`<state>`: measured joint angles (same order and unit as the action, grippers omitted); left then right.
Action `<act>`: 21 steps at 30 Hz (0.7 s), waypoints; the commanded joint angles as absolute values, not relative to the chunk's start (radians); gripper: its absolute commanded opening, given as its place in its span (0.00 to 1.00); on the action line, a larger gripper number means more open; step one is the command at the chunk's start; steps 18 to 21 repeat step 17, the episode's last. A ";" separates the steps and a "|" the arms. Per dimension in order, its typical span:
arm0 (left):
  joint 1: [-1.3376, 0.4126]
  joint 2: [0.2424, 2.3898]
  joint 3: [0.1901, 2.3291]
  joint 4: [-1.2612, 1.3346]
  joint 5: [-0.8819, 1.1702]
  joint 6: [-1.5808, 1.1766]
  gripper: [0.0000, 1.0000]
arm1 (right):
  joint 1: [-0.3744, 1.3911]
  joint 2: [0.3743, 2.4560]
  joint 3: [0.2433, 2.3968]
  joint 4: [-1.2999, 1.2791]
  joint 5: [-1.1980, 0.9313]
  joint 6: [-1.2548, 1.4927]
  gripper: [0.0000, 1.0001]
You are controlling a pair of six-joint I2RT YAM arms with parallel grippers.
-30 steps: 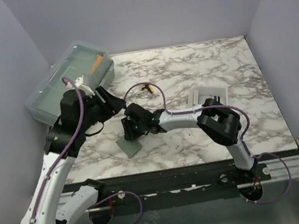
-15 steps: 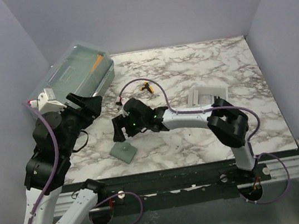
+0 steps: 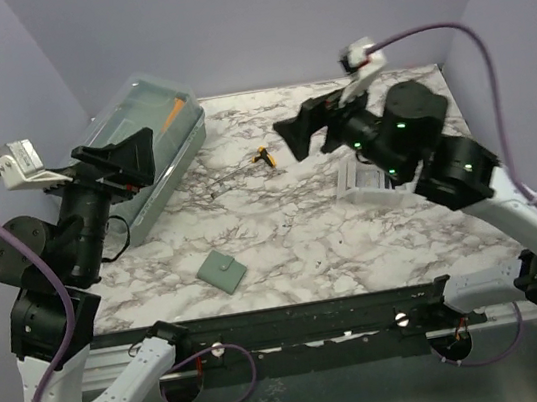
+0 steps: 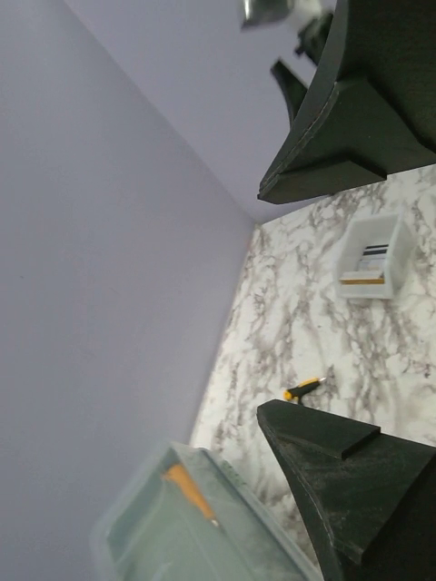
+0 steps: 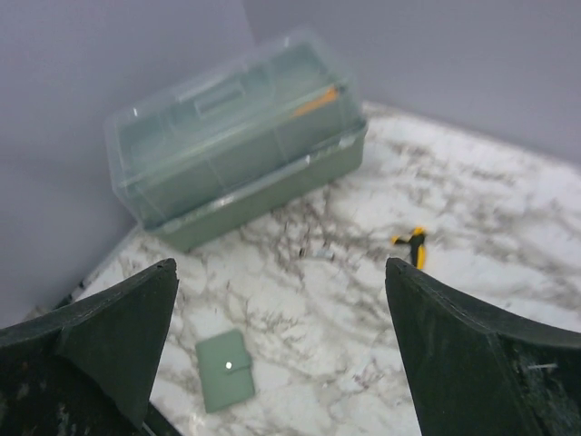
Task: Put the credit cards into the card holder
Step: Reset both arms
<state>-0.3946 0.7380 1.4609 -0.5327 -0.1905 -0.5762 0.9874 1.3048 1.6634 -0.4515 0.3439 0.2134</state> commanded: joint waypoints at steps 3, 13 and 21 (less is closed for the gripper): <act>-0.393 0.802 1.526 -0.384 -0.126 -0.452 0.99 | 0.992 1.117 1.697 -0.472 0.447 -0.043 1.00; -0.393 0.776 1.543 -0.299 -0.158 -0.430 0.99 | 0.992 1.011 1.696 -0.306 0.475 -0.131 1.00; -0.393 0.766 1.528 -0.298 -0.156 -0.434 0.99 | 0.992 0.987 1.639 -0.269 0.504 -0.140 1.00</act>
